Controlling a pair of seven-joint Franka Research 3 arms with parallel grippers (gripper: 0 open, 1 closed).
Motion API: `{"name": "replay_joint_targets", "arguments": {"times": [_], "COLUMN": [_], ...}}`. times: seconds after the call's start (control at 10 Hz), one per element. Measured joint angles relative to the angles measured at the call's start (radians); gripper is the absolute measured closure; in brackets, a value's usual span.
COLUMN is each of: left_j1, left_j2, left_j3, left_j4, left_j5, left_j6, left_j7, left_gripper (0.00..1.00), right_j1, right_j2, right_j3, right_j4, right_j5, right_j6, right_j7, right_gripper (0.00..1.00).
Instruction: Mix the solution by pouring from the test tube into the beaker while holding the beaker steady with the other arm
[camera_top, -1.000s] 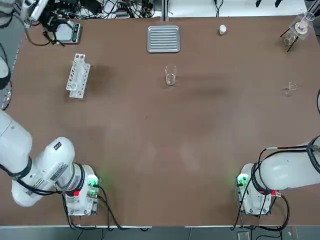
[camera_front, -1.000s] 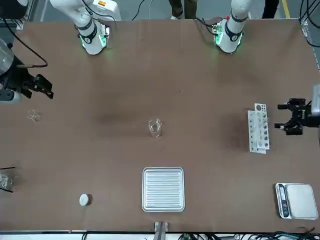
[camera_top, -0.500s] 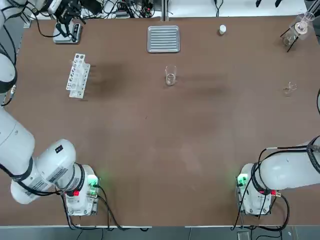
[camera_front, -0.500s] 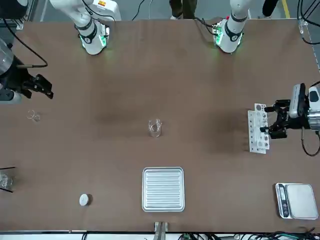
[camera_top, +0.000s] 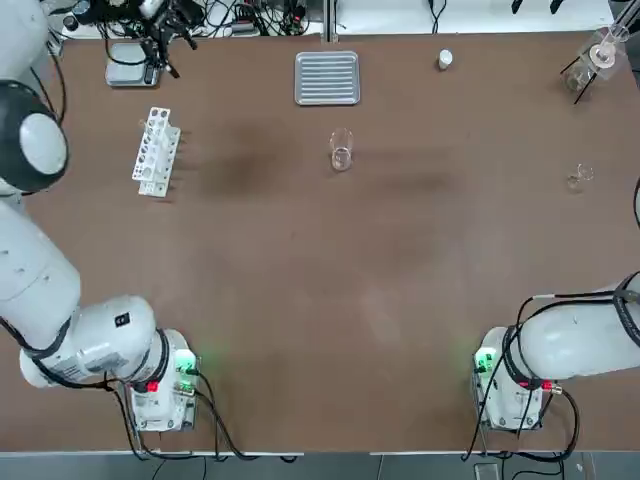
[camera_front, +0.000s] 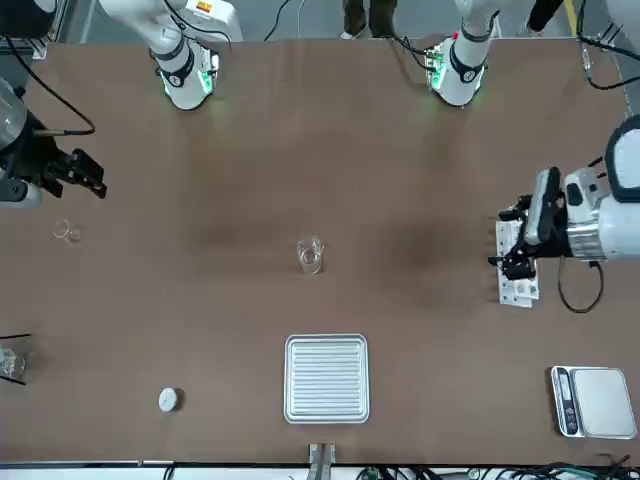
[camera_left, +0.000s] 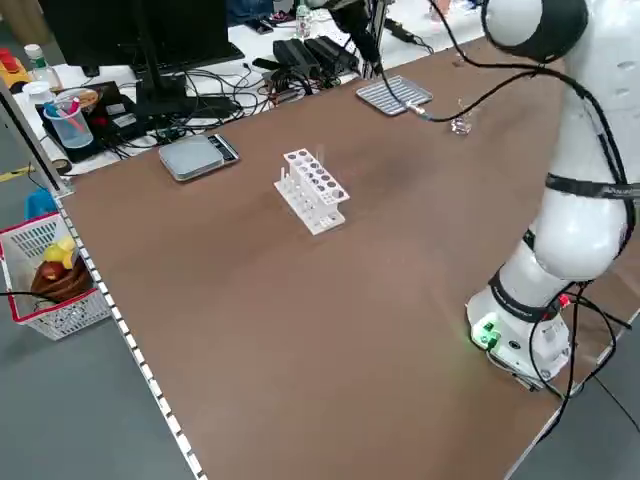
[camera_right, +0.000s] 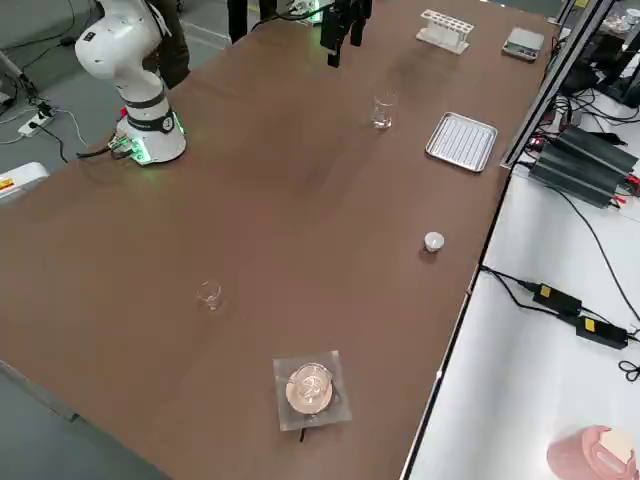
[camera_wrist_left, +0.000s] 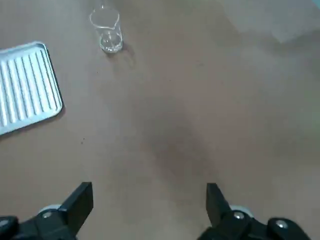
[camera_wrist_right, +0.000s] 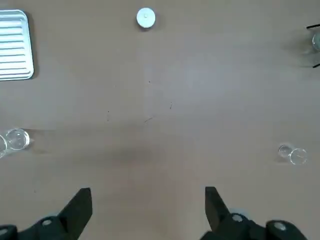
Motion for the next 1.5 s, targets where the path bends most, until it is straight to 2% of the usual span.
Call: {"name": "replay_joint_targets", "arguments": {"times": [0.3, 0.5, 0.7, 1.2, 1.4, 1.5], "left_j1": [-0.320, -0.438, -0.475, -0.485, -0.485, -0.486], "left_j2": [-0.016, -0.027, -0.044, -0.057, -0.057, -0.058], "left_j3": [0.292, 0.386, 0.404, 0.407, 0.408, 0.407], "left_j4": [0.000, 0.000, 0.000, -0.001, 0.000, 0.008], "left_j5": [0.000, 0.000, 0.006, 0.016, 0.041, 0.084], "left_j6": [0.025, 0.068, 0.148, 0.309, 0.359, 0.363], "left_j7": [-0.148, -0.270, -0.423, -0.776, -0.926, -1.010], "left_gripper": [0.00, 0.00, 0.00, 0.00, 0.00, 0.00], "right_j1": [0.000, -0.003, -0.010, -0.014, -0.014, -0.014], "right_j2": [0.000, 0.000, 0.000, 0.000, 0.000, 0.000], "right_j3": [0.000, -0.001, -0.001, 0.000, 0.000, 0.000], "right_j4": [0.000, 0.000, 0.000, 0.000, 0.000, 0.000], "right_j5": [0.000, -0.001, -0.001, -0.001, -0.001, -0.001], "right_j6": [0.001, 0.001, 0.001, 0.001, 0.002, 0.003], "right_j7": [0.000, 0.000, 0.000, 0.000, 0.000, 0.000], "right_gripper": [0.00, 0.00, 0.00, 0.00, 0.00, 0.00]}}
